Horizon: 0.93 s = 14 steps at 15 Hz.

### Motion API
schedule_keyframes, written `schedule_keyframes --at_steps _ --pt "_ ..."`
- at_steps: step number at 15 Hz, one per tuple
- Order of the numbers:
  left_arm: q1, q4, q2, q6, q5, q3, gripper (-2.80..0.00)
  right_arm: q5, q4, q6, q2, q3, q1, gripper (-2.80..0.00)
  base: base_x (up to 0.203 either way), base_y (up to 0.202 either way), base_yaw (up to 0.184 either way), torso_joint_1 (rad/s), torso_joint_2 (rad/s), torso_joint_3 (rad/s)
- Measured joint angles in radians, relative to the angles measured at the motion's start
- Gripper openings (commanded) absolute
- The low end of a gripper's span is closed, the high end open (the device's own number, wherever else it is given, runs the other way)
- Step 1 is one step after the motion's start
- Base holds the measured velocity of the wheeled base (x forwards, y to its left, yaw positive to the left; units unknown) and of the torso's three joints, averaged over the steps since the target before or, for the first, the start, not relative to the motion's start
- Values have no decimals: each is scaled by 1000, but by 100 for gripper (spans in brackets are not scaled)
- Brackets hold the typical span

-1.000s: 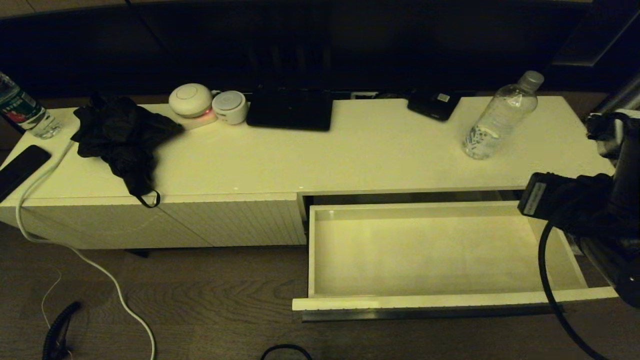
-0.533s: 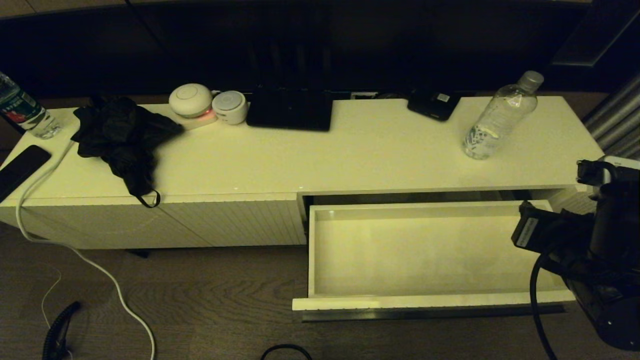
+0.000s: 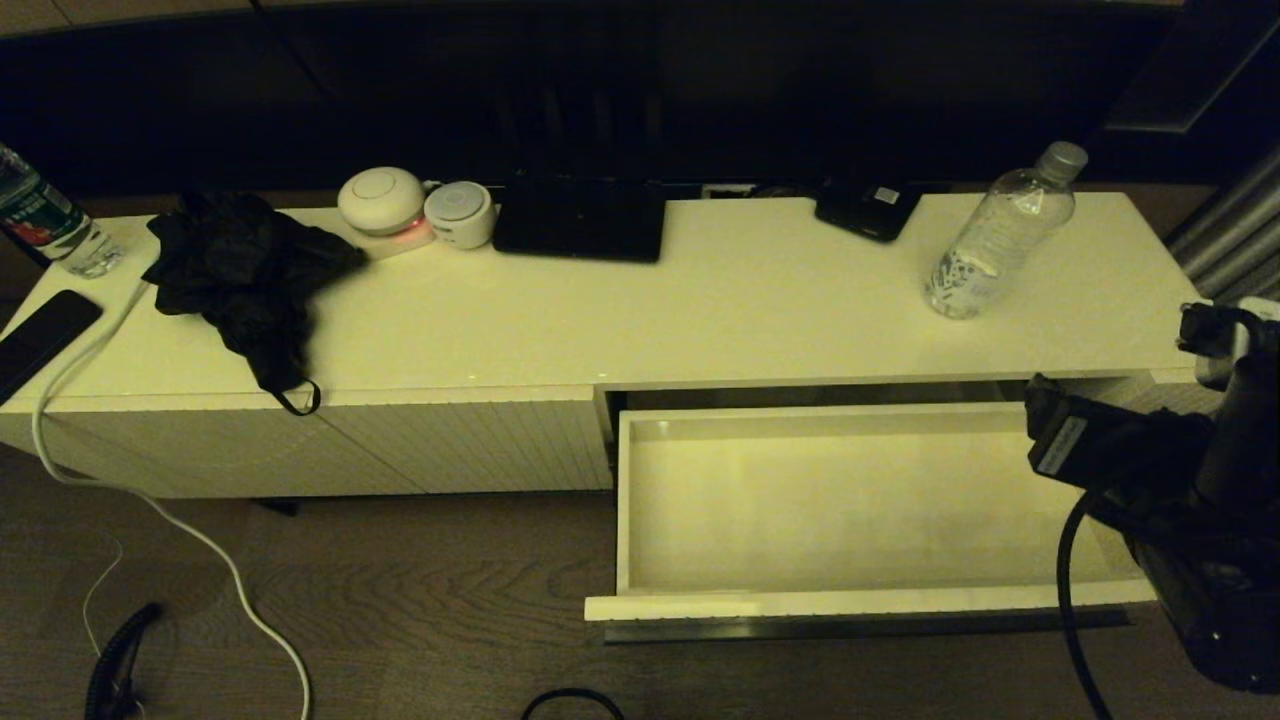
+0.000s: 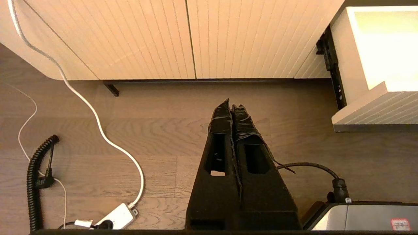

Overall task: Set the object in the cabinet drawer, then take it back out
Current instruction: Put the mineral water in the drawer

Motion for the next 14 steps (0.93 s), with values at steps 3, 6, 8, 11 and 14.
schedule_keyframes --at_steps 3,6,8,11,14 --pt "0 0 0 0 0 0 -280 61 -91 -50 51 -57 -76 0 0 0 0 0 0 0" --pt "0 0 0 0 0 0 -280 86 -189 -89 121 -108 -130 0 0 0 0 0 0 0" --pt "0 0 0 0 0 0 -280 107 -216 -103 151 -145 -148 0 0 0 0 0 0 0" --pt "0 -1 0 0 1 0 -280 132 -266 -135 195 -201 -159 0 0 0 0 0 0 0" --pt "0 0 0 0 0 0 -280 146 -331 -164 245 -234 -162 0 0 0 0 0 0 0"
